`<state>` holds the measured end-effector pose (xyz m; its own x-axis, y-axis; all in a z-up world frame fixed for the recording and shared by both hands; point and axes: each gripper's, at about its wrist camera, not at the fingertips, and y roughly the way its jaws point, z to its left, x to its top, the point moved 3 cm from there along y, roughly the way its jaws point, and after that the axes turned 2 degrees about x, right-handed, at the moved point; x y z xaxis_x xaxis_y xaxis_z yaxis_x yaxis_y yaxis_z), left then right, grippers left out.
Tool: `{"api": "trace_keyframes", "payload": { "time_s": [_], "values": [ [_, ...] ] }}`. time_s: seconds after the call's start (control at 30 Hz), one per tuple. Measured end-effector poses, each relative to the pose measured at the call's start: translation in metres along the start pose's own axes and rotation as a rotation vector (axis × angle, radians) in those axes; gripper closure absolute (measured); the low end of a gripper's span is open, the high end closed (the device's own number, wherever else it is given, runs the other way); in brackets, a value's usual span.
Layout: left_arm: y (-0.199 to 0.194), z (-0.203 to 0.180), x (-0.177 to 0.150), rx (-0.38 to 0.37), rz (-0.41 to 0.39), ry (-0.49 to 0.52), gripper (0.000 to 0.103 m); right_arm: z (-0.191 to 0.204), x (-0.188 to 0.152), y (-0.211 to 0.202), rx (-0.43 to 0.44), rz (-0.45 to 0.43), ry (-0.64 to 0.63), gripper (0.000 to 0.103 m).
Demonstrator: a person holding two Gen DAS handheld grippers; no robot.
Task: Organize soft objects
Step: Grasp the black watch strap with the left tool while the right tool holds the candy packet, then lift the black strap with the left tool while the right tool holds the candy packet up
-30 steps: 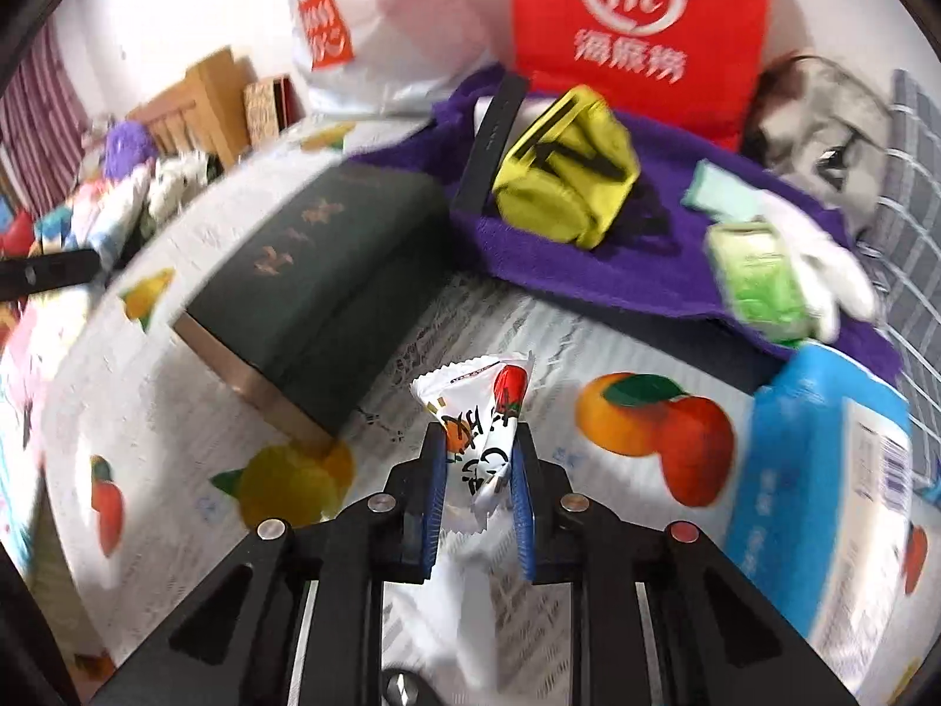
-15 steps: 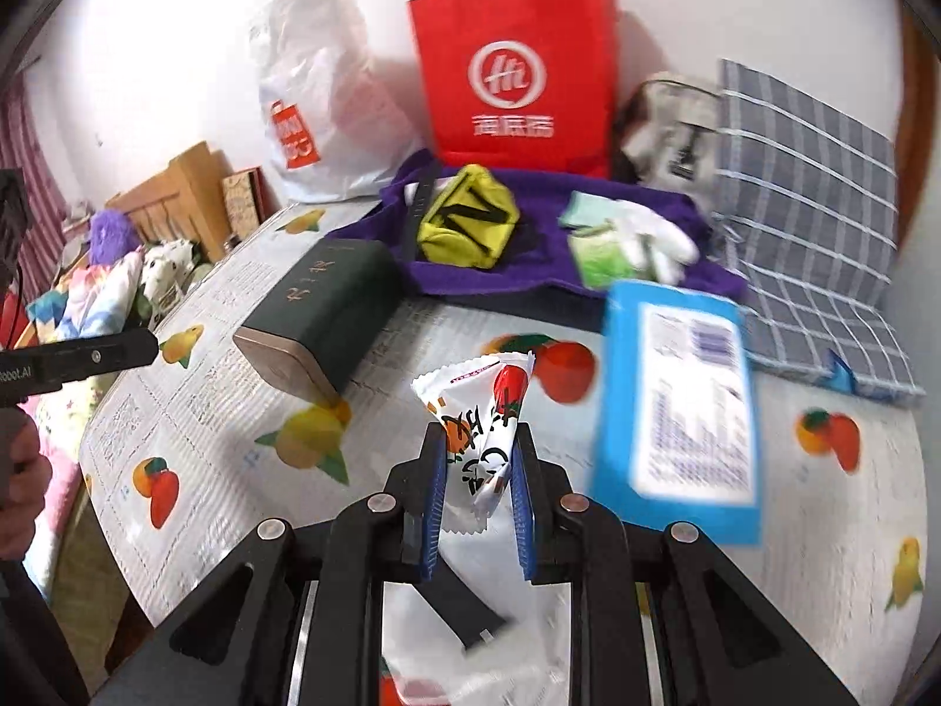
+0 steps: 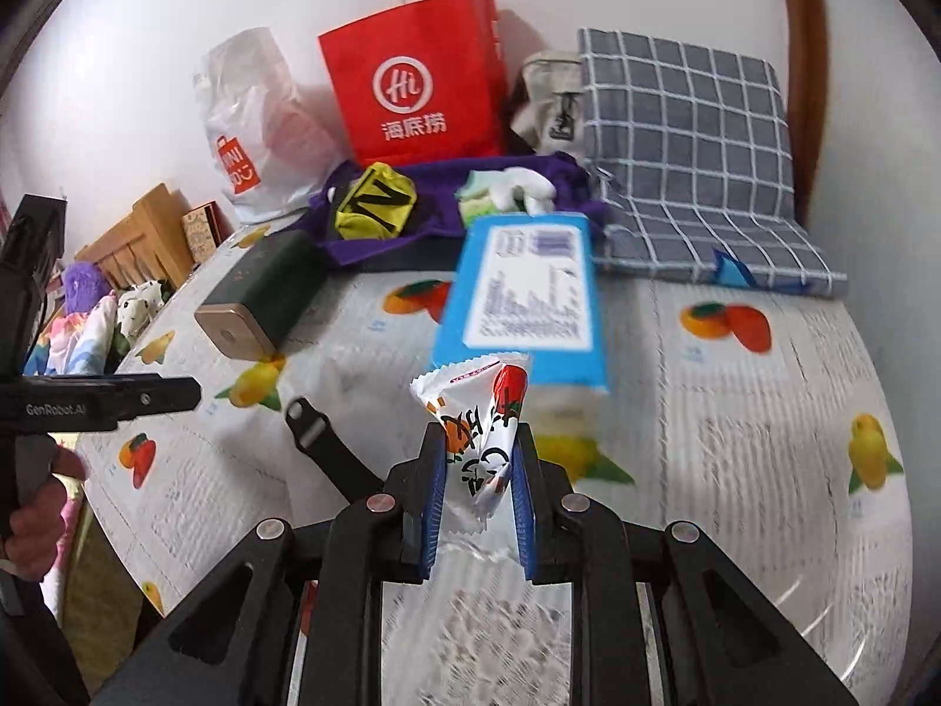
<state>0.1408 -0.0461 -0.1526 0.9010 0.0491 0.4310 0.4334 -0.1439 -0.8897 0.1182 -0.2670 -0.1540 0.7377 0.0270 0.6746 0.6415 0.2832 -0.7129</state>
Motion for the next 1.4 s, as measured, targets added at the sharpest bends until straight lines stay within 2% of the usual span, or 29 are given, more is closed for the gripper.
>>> {"api": "trace_keyframes", "payload": {
  "time_s": [0.23,0.4,0.5,0.57,0.6,0.67,0.77,0.97,1.07,1.17,1.23,1.27,1.33,1.4],
  "values": [
    [0.025,-0.04,-0.007,-0.038,0.048,0.01,0.03,-0.024,-0.016,0.002,-0.01,0.01,0.025,0.082],
    [0.045,-0.056,-0.003,-0.066,0.066,-0.023,0.031,-0.04,-0.025,0.003,-0.014,0.016,0.049,0.081],
    [0.059,-0.06,0.002,-0.039,0.062,-0.033,0.031,-0.046,-0.031,0.002,-0.038,0.009,0.053,0.081],
    [0.065,-0.061,0.006,0.001,0.049,-0.029,0.048,-0.049,-0.033,0.002,-0.03,0.007,0.064,0.081],
    [0.067,-0.062,0.008,0.018,0.044,-0.026,0.05,-0.05,-0.035,0.002,-0.024,0.007,0.07,0.081],
    [0.068,-0.062,0.012,0.01,0.024,-0.011,0.072,-0.051,-0.036,0.004,-0.018,0.011,0.072,0.081],
    [0.064,-0.062,0.015,0.003,0.011,0.007,0.079,-0.051,-0.036,0.008,-0.017,0.017,0.076,0.081],
    [0.037,-0.048,0.018,-0.044,-0.024,0.014,0.083,-0.048,-0.035,0.012,-0.001,0.021,0.089,0.081],
    [0.031,-0.034,0.016,-0.064,0.001,0.007,0.083,-0.042,-0.036,0.015,0.007,0.029,0.086,0.081],
    [0.029,-0.013,0.014,-0.03,0.005,-0.007,0.083,-0.034,-0.037,0.016,0.008,0.036,0.073,0.081],
    [0.031,0.005,0.007,-0.012,0.036,-0.008,0.081,-0.03,-0.037,0.015,0.007,0.038,0.066,0.081],
    [0.034,0.013,0.005,0.008,0.053,-0.015,0.077,-0.028,-0.037,0.015,0.007,0.04,0.064,0.081],
    [0.037,0.029,0.001,0.065,0.069,-0.043,0.075,-0.025,-0.037,0.015,0.007,0.044,0.062,0.081],
    [0.034,0.041,-0.004,0.079,0.061,-0.071,0.068,-0.022,-0.036,0.015,0.0,0.043,0.059,0.081]
  ]
}}
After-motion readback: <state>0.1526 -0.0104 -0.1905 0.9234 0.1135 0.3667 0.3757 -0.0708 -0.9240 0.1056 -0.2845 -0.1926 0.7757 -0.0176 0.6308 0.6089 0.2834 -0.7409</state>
